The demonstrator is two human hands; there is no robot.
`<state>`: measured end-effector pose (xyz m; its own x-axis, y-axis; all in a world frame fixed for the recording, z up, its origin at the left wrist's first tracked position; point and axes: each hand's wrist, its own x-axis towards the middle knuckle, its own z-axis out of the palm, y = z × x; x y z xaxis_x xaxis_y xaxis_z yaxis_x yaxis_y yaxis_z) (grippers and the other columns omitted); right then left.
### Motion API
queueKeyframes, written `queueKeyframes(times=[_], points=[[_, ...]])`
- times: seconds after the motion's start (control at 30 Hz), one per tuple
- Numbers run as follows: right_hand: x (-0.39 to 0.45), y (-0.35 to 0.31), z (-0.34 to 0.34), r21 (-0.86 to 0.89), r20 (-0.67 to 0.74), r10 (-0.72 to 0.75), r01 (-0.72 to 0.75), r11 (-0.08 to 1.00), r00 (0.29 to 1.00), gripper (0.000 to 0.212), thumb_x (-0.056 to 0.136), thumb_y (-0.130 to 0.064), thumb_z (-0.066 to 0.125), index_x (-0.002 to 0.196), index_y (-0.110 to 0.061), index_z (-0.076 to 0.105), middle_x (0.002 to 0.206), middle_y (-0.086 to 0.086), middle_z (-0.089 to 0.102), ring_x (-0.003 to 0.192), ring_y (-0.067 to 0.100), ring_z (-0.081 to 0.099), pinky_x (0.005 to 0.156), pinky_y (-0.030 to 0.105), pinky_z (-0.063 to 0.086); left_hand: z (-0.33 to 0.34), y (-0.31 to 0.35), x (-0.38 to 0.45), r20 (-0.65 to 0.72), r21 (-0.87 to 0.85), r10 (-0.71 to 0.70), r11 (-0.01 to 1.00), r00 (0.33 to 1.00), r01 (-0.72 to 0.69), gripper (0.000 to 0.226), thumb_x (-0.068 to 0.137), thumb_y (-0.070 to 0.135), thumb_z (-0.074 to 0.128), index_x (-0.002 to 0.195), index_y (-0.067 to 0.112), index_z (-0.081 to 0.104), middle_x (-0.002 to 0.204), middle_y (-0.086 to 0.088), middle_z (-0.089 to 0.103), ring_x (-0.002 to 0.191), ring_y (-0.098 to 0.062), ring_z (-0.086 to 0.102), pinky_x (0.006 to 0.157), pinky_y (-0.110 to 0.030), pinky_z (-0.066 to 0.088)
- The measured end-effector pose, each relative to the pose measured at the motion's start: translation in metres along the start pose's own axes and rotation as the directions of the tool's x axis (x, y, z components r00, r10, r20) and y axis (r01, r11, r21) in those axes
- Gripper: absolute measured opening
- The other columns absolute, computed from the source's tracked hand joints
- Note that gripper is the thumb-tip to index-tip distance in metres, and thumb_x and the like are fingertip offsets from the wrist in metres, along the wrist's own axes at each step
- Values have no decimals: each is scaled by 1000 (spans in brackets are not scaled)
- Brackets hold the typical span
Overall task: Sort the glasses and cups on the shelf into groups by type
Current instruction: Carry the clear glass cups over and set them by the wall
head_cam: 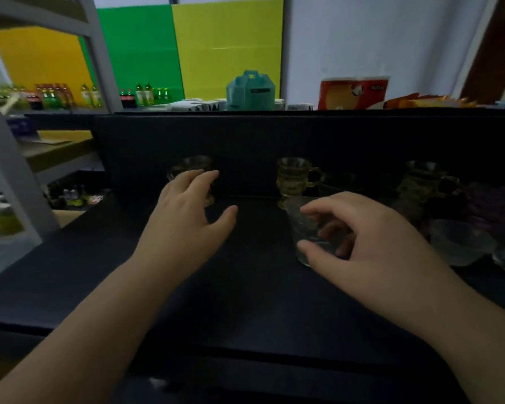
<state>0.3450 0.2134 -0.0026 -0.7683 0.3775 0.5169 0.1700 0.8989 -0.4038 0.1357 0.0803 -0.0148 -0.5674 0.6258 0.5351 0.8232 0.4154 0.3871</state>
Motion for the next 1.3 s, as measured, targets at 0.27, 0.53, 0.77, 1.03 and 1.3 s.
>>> queueKeyframes(times=[0.27,0.53,0.77,1.03,1.3], points=[[37,-33,30,-65,-27,36,-37,997,999,38,84,-43,68,121,-40,61,106,-24,59,96,-7,57,80,16,51,13,-66,82,87,176,-103,981,991,86,86,82,57,62,151,25,22,157,-11,20,143,-32,17,114,-48,24],[40,-34,31,-122,-72,69,-78,990,995,36,85,-41,69,120,-39,62,104,-24,59,94,-8,56,78,11,48,39,-84,125,115,283,-214,943,970,174,91,78,66,61,149,23,25,143,-16,40,125,-37,42,97,-50,41],[28,-17,26,-218,-162,129,-163,962,978,43,82,-47,69,122,-32,62,112,-20,55,108,-1,52,91,17,43,38,-82,118,75,41,-163,986,984,160,65,73,59,70,119,15,57,112,-8,57,95,-25,56,74,-35,47],[33,-12,18,-400,42,301,-260,879,953,90,75,-74,61,149,-32,33,143,-9,36,132,13,34,101,29,37,6,-35,68,38,-104,35,994,999,-31,64,72,52,74,122,17,57,102,4,51,89,-12,51,73,-29,40],[45,-7,23,-442,53,392,-331,834,918,91,75,-77,58,147,-25,39,136,0,48,122,20,49,95,35,47,-14,-4,11,2,-258,143,956,990,-137,85,66,61,66,139,23,46,108,16,50,98,-2,49,76,-17,39]])
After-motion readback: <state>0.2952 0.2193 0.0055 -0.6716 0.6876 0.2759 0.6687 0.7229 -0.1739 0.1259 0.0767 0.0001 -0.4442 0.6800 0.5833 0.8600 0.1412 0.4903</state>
